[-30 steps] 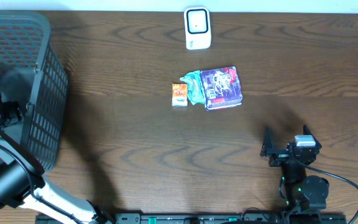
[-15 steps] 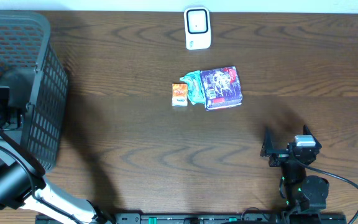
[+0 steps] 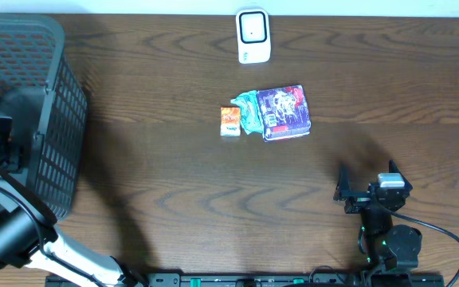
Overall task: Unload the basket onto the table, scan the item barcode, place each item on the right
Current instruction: 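Grasp the red snack bar in the basket with the left gripper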
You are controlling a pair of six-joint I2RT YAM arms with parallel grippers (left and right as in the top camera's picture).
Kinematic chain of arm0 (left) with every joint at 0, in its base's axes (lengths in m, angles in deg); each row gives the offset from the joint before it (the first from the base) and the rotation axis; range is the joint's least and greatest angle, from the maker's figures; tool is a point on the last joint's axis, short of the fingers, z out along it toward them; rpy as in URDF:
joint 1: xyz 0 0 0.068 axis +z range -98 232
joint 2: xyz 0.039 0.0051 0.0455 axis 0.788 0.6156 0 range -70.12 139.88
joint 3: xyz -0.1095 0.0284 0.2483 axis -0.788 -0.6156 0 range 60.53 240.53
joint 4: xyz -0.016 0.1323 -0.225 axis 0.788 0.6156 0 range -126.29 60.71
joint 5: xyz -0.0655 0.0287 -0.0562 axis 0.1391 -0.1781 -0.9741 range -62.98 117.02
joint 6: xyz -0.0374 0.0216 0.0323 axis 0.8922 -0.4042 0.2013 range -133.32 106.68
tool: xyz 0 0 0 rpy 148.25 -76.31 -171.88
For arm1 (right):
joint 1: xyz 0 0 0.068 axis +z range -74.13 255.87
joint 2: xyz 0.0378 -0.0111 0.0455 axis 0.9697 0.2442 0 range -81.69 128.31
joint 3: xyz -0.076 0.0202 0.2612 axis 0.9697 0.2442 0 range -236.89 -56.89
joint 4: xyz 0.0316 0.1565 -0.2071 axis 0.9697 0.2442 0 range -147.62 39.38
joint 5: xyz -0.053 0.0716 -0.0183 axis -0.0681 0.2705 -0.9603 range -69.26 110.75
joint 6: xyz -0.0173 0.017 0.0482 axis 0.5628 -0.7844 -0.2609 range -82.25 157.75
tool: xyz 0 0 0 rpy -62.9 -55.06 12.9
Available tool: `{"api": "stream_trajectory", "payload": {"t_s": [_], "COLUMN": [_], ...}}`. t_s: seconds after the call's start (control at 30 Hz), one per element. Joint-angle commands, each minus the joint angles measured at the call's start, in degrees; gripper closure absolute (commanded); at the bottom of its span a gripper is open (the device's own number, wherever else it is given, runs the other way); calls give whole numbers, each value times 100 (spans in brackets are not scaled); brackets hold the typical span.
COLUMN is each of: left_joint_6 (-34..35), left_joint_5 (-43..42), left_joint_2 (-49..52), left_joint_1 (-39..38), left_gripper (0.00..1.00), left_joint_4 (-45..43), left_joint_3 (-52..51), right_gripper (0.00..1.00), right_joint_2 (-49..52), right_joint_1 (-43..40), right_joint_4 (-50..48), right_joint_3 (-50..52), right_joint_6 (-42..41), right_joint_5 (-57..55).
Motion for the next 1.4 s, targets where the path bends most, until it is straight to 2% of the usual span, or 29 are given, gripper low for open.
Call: {"api": "stream_trajectory", "payload": {"t_s": [0.0, 0.23, 0.4, 0.53, 0.63, 0.73, 0.83, 0.9, 1.23, 1.27, 1.3, 1.33, 1.37], "left_joint_6": [-173, -461, -457, -457, -356, -258, -260, -262, -262, -262, -262, -262, -262], "left_joint_5": [98, 98, -50, -391, -629, -789, -809, -811, -828, -826, -828, -826, -826], "left_joint_2": [267, 267, 267, 267, 267, 267, 267, 267, 142, 120, 92, 61, 35], "left_joint_1": [92, 133, 133, 136, 133, 133, 136, 133, 85, 72, 72, 68, 68], "left_gripper": [27, 29, 52, 54, 62, 76, 78, 92, 93, 76, 34, 18, 18], "left_joint_4": [-28, -304, -297, -212, -127, -122, -120, -131, -168, -201, -245, -286, -350], "left_joint_3": [-345, -758, -804, -820, -837, -918, -979, -979, -887, -868, -844, -828, -828], "right_gripper": [1, 1, 1, 1, 1, 1, 1, 1, 1, 1, 1, 1, 1], "right_joint_2": [-31, -31, -31, -31, -31, -31, -31, -31, -31, -31, -31, -31, -31], "right_joint_1": [-48, -48, -48, -48, -48, -48, -48, -48, -48, -48, -48, -48, -48], "right_joint_4": [4, 4, 4, 4, 4, 4, 4, 4, 4, 4, 4, 4, 4], "right_joint_3": [24, 24, 24, 24, 24, 24, 24, 24, 24, 24, 24, 24, 24], "right_joint_6": [46, 46, 46, 46, 46, 46, 46, 46, 46, 46, 46, 46, 46], "right_joint_5": [11, 11, 11, 11, 11, 11, 11, 11, 11, 11, 11, 11, 11]}}
